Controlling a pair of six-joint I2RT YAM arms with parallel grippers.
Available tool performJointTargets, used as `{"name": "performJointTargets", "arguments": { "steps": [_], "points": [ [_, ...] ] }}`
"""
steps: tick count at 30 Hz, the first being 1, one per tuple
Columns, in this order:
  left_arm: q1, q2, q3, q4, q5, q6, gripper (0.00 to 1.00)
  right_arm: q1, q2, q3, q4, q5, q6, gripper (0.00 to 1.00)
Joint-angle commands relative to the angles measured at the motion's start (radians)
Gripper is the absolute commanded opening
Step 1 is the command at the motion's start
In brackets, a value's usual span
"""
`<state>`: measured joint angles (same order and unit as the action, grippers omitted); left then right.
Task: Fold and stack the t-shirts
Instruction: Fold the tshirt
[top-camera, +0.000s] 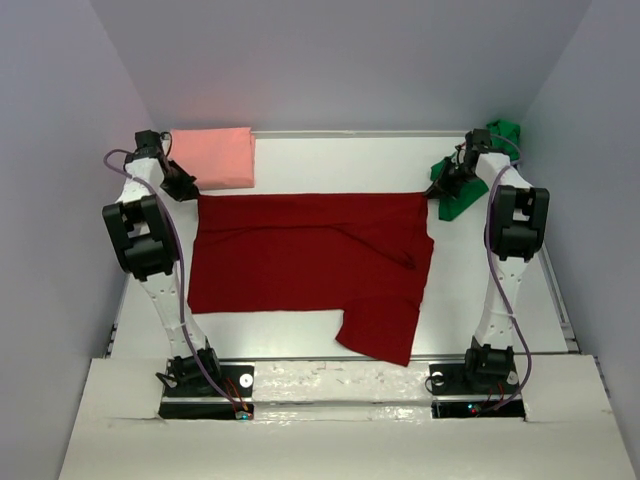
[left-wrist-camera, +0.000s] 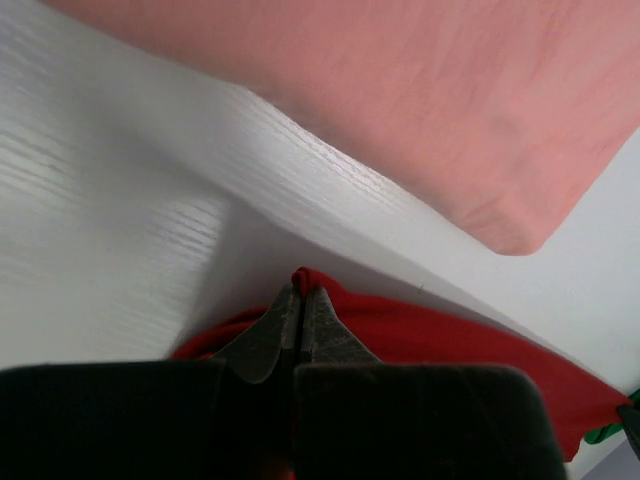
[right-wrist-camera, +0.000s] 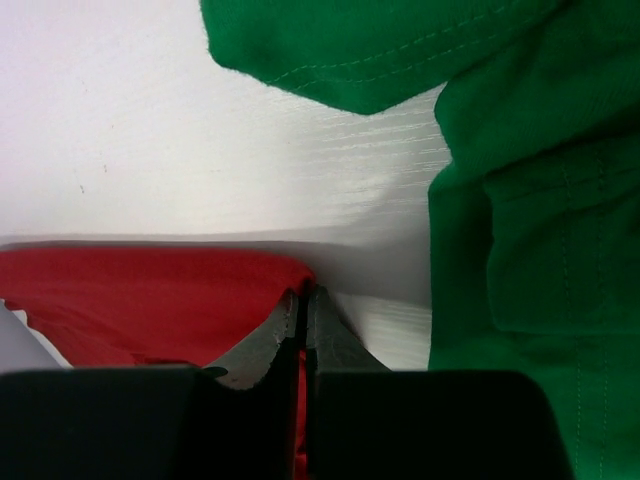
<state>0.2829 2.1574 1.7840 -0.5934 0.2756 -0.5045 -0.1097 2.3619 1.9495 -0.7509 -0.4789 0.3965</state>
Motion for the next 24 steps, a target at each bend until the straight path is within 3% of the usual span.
{"name": "performJointTargets", "arguments": {
  "steps": [1,24],
  "points": [
    [-0.014,0.025,0.063,-0.002,0.016,0.023,0.00,-0.005,0.002,0.035,0.036,-0.019,-0.008,0.00],
    [-0.005,-0.042,-0.072,-0.010,-0.044,0.029,0.00,0.013,0.059,0.117,0.088,-0.038,-0.005,0.00]
  ]
}}
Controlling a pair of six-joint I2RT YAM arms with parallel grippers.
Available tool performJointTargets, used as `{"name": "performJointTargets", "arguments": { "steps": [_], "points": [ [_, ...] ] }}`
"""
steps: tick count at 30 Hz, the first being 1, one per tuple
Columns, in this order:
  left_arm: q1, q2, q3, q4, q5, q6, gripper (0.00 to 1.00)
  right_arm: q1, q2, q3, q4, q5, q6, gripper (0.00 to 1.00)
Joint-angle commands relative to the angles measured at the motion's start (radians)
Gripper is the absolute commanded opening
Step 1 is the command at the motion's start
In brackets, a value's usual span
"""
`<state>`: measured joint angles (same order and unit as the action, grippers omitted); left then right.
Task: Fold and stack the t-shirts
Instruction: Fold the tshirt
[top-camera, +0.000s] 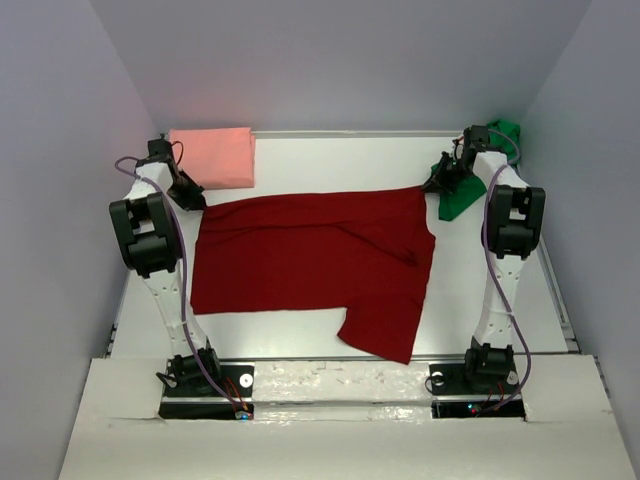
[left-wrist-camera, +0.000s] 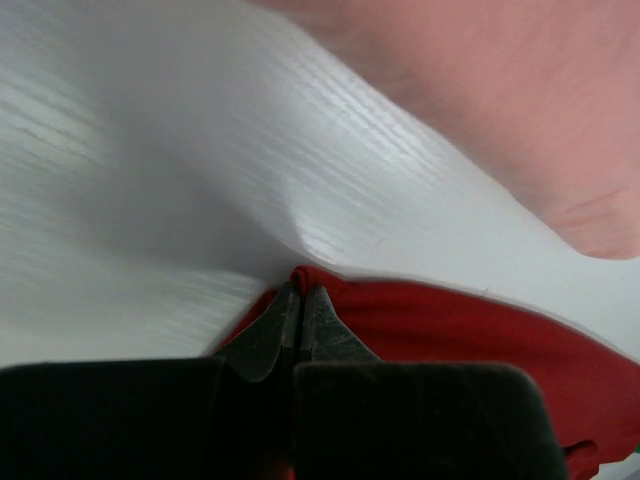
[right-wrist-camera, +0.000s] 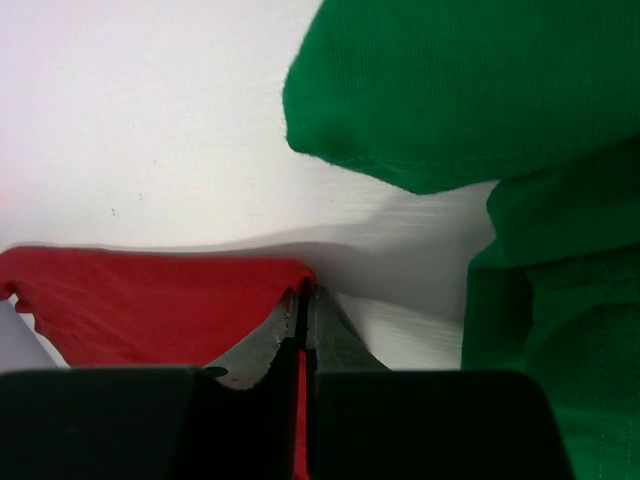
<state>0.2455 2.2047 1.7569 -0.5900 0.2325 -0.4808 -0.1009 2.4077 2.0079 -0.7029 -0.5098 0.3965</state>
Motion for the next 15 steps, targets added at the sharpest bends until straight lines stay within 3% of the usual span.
{"name": "performJointTargets", "arguments": {
  "steps": [1,15],
  "points": [
    [0.038,-0.091,-0.051,-0.004,0.013,0.002,0.00,0.004,0.013,0.060,0.040,-0.007,-0.005,0.00],
    [0.052,-0.071,0.010,0.006,0.008,0.004,0.00,0.004,0.018,0.068,0.048,-0.009,-0.010,0.00]
  ]
}}
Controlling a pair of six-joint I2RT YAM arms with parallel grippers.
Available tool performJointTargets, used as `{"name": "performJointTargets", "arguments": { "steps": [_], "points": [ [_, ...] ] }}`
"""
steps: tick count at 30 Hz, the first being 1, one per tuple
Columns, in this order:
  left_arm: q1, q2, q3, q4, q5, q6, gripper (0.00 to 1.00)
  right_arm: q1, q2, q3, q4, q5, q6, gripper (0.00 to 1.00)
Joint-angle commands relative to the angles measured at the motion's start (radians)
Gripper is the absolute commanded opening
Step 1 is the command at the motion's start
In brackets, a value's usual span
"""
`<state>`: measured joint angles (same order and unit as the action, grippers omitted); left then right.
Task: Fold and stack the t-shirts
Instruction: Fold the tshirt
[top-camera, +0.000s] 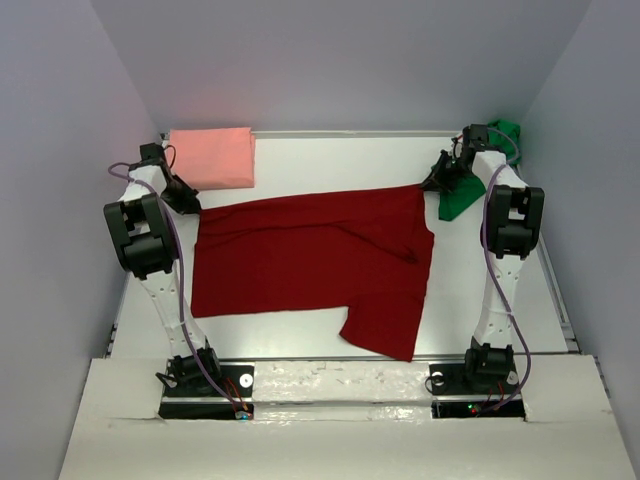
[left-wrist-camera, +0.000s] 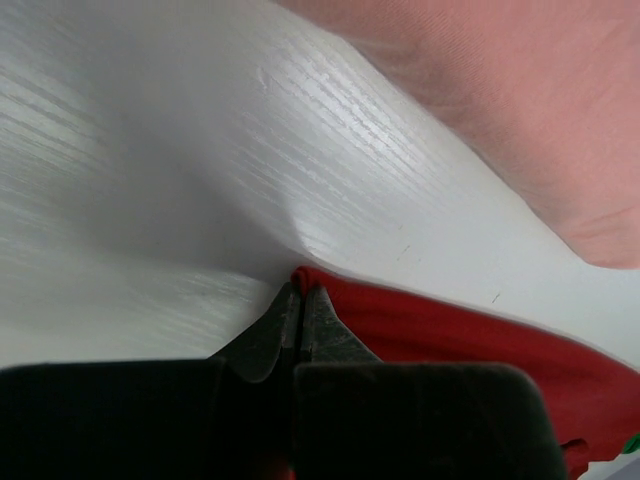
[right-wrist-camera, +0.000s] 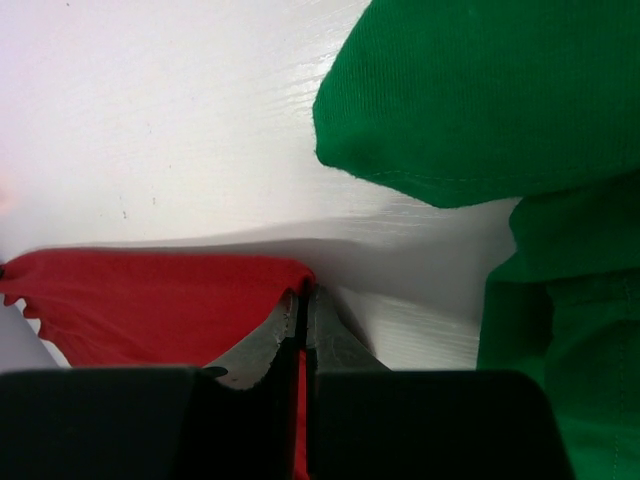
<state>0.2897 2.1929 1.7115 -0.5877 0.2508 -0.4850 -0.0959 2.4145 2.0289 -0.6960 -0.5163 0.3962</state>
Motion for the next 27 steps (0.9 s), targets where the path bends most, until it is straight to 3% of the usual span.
{"name": "performJointTargets", "arguments": {
  "steps": [1,15,16,17,19,20,21,22,24,27],
  "points": [
    [0.009,-0.052,0.068,0.003,-0.007,0.006,0.00,-0.001,0.011,0.047,0.041,-0.002,-0.010,0.00],
    [0.003,0.014,0.161,0.034,0.065,0.000,0.01,0.018,0.017,0.037,0.053,-0.019,-0.010,0.00],
    [0.002,0.021,0.163,0.031,0.065,0.002,0.06,0.018,0.017,0.039,0.056,-0.028,-0.010,0.05],
    [0.000,0.027,0.165,0.025,0.062,0.005,0.10,0.018,0.017,0.039,0.058,-0.024,-0.010,0.33],
    [-0.003,0.024,0.158,0.023,0.048,0.010,0.27,0.027,0.009,0.030,0.072,-0.021,-0.014,0.59],
    [-0.003,0.019,0.155,0.025,0.038,0.010,0.35,0.027,0.005,0.025,0.076,-0.019,-0.017,0.62],
    [-0.001,0.016,0.149,0.022,0.028,0.010,0.53,0.027,0.000,0.014,0.079,-0.019,-0.017,0.66],
    [-0.003,-0.001,0.145,0.029,0.009,0.008,0.58,0.027,-0.008,0.005,0.093,-0.018,-0.019,0.69],
    [-0.003,-0.018,0.140,0.038,-0.025,0.010,0.65,0.027,-0.037,-0.021,0.107,-0.005,-0.023,0.70],
    [-0.003,-0.047,0.155,0.043,-0.059,0.014,0.65,0.027,-0.089,-0.047,0.124,0.018,-0.046,0.70]
  ]
}}
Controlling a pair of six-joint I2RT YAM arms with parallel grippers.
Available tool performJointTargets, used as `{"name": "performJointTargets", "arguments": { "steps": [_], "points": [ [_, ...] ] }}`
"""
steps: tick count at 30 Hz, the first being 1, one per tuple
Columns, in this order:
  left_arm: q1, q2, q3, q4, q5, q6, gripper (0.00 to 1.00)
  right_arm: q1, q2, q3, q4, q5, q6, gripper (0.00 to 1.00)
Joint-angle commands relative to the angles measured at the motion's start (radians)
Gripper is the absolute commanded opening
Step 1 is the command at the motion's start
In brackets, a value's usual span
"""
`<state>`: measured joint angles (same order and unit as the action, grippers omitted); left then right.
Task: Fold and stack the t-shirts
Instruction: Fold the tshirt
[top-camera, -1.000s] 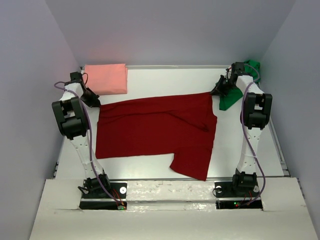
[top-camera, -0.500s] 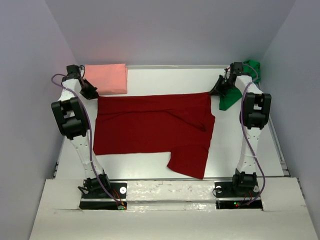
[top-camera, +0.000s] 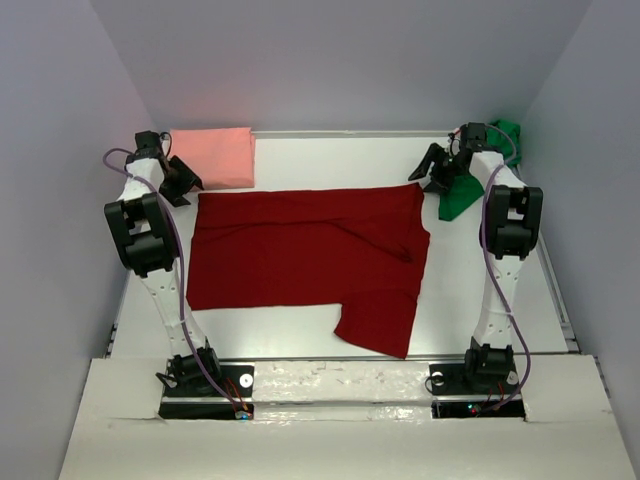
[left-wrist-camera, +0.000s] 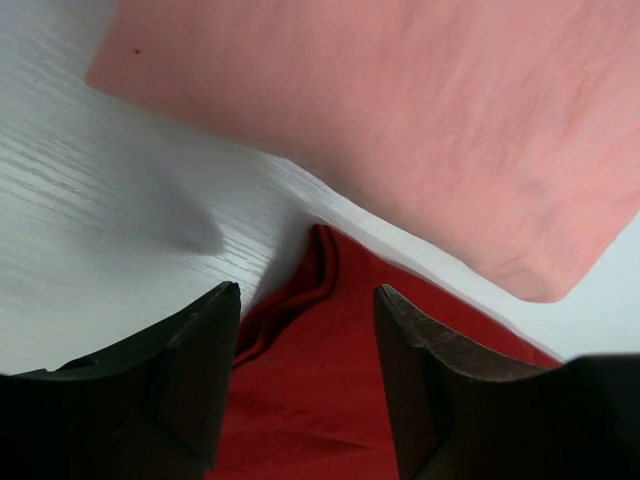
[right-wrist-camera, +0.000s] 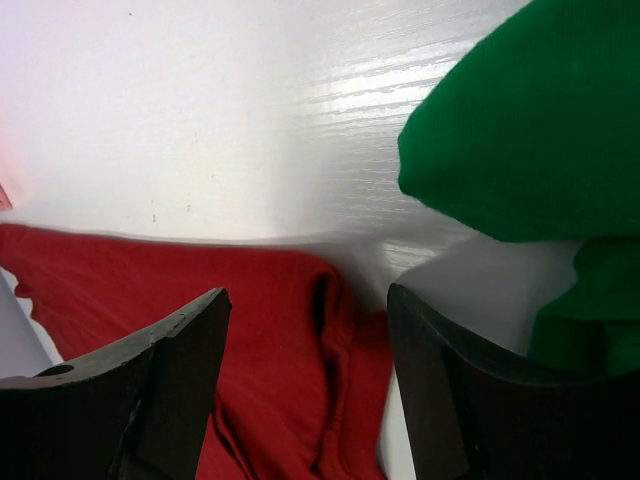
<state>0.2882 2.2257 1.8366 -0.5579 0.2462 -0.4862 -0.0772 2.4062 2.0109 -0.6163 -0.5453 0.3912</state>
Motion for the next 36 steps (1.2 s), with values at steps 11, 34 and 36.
{"name": "performJointTargets", "arguments": {
  "steps": [11,34,36],
  "points": [
    [-0.037,-0.256,0.032,0.050,-0.061,0.086,0.64,0.019,-0.404,-0.299,0.030,0.044,-0.054,0.69],
    [-0.377,-0.244,-0.064,0.141,0.238,0.044,0.00,0.148,-0.443,-0.446,0.073,-0.154,0.049,0.00],
    [-0.403,-0.212,-0.033,0.136,0.257,0.047,0.00,0.174,-0.418,-0.439,0.073,-0.147,0.054,0.00]
  ]
}}
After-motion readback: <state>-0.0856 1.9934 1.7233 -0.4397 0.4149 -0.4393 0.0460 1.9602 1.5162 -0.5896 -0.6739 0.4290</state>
